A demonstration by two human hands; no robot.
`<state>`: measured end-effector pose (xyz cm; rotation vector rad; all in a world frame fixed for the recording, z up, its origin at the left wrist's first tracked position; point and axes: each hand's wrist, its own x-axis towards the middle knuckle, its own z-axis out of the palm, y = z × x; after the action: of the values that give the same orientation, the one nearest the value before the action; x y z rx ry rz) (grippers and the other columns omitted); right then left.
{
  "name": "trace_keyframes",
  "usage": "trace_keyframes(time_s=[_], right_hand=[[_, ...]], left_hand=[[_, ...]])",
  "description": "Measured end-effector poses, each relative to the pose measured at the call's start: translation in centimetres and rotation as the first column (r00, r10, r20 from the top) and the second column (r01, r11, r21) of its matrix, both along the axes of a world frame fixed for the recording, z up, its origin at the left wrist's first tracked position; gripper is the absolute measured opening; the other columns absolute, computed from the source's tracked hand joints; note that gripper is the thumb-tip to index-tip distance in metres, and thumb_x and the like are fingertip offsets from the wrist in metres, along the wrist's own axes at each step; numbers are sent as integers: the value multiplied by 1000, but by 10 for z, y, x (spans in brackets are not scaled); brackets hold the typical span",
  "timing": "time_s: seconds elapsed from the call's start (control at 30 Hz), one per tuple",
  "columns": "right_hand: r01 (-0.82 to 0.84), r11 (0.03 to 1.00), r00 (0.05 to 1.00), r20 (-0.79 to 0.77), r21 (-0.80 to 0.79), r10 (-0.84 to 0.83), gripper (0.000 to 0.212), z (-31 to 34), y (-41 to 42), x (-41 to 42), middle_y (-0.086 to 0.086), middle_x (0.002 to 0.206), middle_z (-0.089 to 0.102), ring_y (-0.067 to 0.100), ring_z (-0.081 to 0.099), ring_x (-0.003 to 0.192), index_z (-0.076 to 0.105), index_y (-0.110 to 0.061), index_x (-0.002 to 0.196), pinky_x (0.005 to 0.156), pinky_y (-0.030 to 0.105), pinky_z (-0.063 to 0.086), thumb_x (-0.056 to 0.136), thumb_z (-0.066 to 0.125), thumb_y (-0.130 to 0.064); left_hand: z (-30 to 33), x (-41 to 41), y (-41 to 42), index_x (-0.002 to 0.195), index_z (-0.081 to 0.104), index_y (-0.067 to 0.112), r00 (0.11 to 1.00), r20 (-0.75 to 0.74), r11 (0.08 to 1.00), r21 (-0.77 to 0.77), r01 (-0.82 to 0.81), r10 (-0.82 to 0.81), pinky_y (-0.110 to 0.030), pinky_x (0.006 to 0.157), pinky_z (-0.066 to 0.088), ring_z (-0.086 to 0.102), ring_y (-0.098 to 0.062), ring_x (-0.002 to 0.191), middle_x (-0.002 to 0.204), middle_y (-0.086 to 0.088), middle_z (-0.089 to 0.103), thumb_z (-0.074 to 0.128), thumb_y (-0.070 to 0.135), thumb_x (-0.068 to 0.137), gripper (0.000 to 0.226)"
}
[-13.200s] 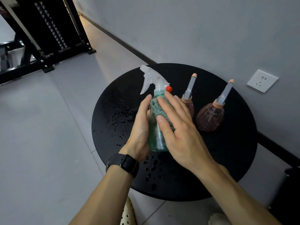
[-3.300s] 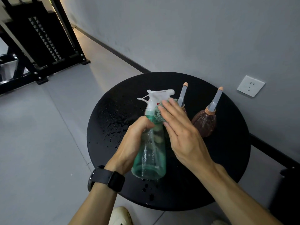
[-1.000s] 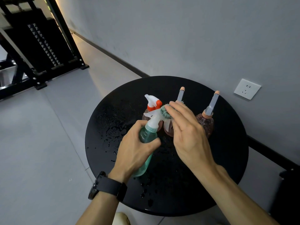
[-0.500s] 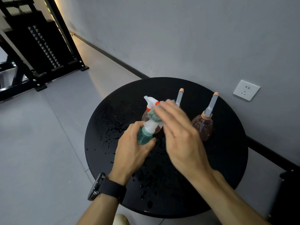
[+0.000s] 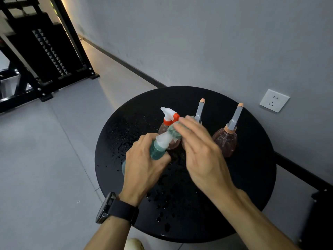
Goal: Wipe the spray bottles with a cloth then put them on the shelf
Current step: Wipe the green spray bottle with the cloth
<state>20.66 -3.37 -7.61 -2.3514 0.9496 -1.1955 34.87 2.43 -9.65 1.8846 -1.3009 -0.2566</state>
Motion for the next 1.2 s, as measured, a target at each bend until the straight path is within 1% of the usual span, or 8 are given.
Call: trace_keyframes(time_s=[0.3, 0.5, 0.7, 0.83, 0.97, 1.07, 1.13, 1.2], right_hand=[[97, 994, 995, 7, 59, -98, 37, 0, -15, -14, 6, 138, 55, 17, 43, 136, 59, -4, 132, 113, 11, 24, 96, 51, 4], [138, 987, 988, 50, 85, -143, 36, 1, -17, -17, 6, 139, 55, 15, 43, 136, 60, -4, 131, 112, 8, 22, 97, 50, 3], [141, 981, 985, 85, 132, -153, 36, 4, -16, -16, 5, 138, 55, 10, 42, 135, 60, -3, 130, 108, 2, 21, 96, 50, 4], [136, 969, 975, 145, 204, -167, 36, 5, -16, -15, 0, 138, 55, -1, 41, 130, 60, -5, 131, 102, -2, 23, 97, 50, 4], [125, 956, 964, 196, 266, -180, 36, 6, -16, -14, -3, 136, 55, -6, 39, 127, 60, -8, 130, 97, -5, 26, 97, 50, 3], [118, 953, 963, 201, 278, -178, 36, 6, -15, -13, -4, 135, 55, -9, 39, 125, 60, -7, 130, 96, -6, 26, 97, 51, 4], [112, 953, 966, 193, 281, -170, 36, 6, -13, -12, -3, 136, 55, -9, 38, 126, 60, -7, 130, 95, -6, 25, 97, 50, 4], [104, 953, 969, 185, 285, -161, 36, 6, -12, -12, -1, 138, 55, -6, 39, 127, 60, -7, 131, 96, -6, 25, 97, 50, 3]], left_hand=[[10, -5, 6, 90, 44, 41, 986, -167, 992, 128, 0, 22, -31, 61, 43, 58, -5, 69, 77, 14, 61, 70, 36, 68, 34], [16, -9, 3, 96, 45, 29, 960, -259, 991, 106, -79, 104, -33, 72, 51, 60, -3, 77, 84, 11, 64, 72, 61, 77, 46], [17, -8, 1, 91, 54, 23, 936, -348, 997, 65, -40, 60, -11, 63, 45, 59, 1, 77, 85, 8, 67, 69, 53, 84, 34], [22, -8, 3, 91, 67, 36, 912, -410, 998, 65, 23, 6, -4, 67, 41, 60, 5, 85, 93, 11, 70, 65, 59, 80, 26], [29, -13, 3, 80, 65, 61, 883, -466, 995, 51, 88, -54, 3, 73, 35, 54, 15, 94, 105, 14, 60, 60, 56, 86, 10], [24, -11, 2, 99, 64, 59, 839, -536, 993, 18, 121, -92, -5, 81, 42, 59, 11, 99, 110, 15, 65, 57, 55, 90, 12], [18, -10, 1, 118, 59, 46, 806, -583, 994, -21, 109, -101, -21, 86, 50, 65, -3, 104, 111, 13, 70, 62, 63, 81, 40], [17, -9, -1, 117, 59, 34, 779, -622, 996, -29, 79, -79, -24, 81, 52, 69, -9, 100, 106, 11, 73, 67, 62, 75, 51]])
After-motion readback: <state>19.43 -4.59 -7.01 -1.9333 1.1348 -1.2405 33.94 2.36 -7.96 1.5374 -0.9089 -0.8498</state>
